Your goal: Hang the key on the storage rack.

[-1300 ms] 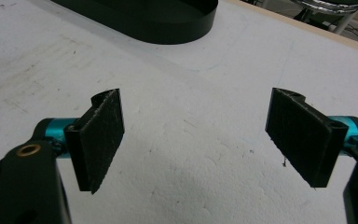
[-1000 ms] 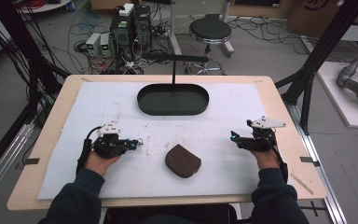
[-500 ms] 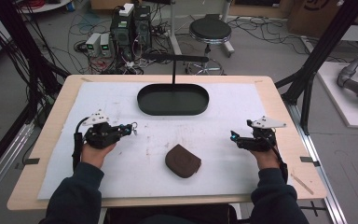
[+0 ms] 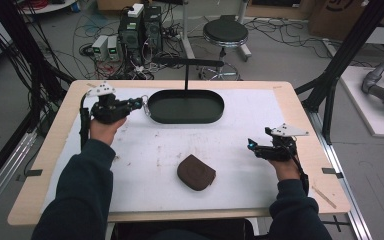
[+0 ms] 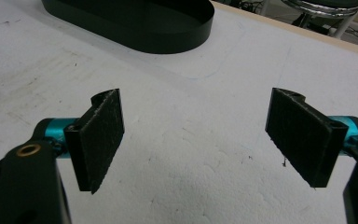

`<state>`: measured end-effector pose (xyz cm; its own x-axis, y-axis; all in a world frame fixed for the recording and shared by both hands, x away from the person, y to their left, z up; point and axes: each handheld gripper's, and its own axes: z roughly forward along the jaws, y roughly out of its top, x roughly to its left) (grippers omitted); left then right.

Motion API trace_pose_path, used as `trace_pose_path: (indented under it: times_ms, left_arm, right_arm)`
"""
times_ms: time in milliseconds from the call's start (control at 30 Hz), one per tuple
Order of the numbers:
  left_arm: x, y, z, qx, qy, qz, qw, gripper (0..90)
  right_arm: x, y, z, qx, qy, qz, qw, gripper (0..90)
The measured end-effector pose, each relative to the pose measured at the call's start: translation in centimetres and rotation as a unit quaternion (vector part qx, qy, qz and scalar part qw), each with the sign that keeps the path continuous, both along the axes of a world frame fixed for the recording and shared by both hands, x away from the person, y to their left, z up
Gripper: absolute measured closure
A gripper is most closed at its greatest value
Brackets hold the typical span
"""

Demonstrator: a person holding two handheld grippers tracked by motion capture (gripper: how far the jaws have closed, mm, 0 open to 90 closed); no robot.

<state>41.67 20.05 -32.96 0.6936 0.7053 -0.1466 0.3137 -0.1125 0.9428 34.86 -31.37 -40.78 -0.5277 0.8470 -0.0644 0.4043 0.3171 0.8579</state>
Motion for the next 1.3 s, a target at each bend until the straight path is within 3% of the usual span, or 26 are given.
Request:
trace_pose_path:
  times_ms: [233, 500, 833, 1033, 1133, 1200, 1300]
  left_arm:
    - [5.1, -1.5, 2.6, -0.015, 0.0, -0.012, 0.9998, 88.1]
    - [9.6, -2.5, 2.9, -0.005, 0.023, 0.004, 0.9997, 88.1]
    - [11.9, -2.8, 2.2, 0.004, 0.038, 0.023, 0.999, 88.1]
    - [12.5, -2.6, 1.9, 0.004, 0.043, 0.034, 0.9985, 88.0]
    - [12.7, -2.9, 1.5, 0.013, 0.046, 0.042, 0.998, 87.8]
    - [12.9, -3.2, 1.3, 0.023, 0.05, 0.067, 0.9962, 86.2]
    - [12.7, -3.6, 0.7, 0.058, 0.058, 0.108, 0.9908, 82.9]
  right_arm:
    - [0.0, -0.2, 0.1, 0.009, -0.002, -0.003, 1.0, 19.6]
    - [-0.1, -0.2, 0.1, 0.012, -0.003, -0.001, 0.9999, 19.6]
    - [-0.1, -0.2, 0.0, 0.014, -0.003, 0.007, 0.9999, 19.6]
    - [-0.1, -0.2, 0.0, 0.018, 0.002, 0.006, 0.9998, 19.6]
    - [-0.1, -0.3, 0.0, 0.018, 0.001, 0.006, 0.9998, 19.6]
    - [0.0, -0.2, -0.1, 0.018, 0.002, 0.007, 0.9998, 19.6]
    - [-0.1, -0.1, -0.1, 0.016, 0.002, 0.01, 0.9998, 19.6]
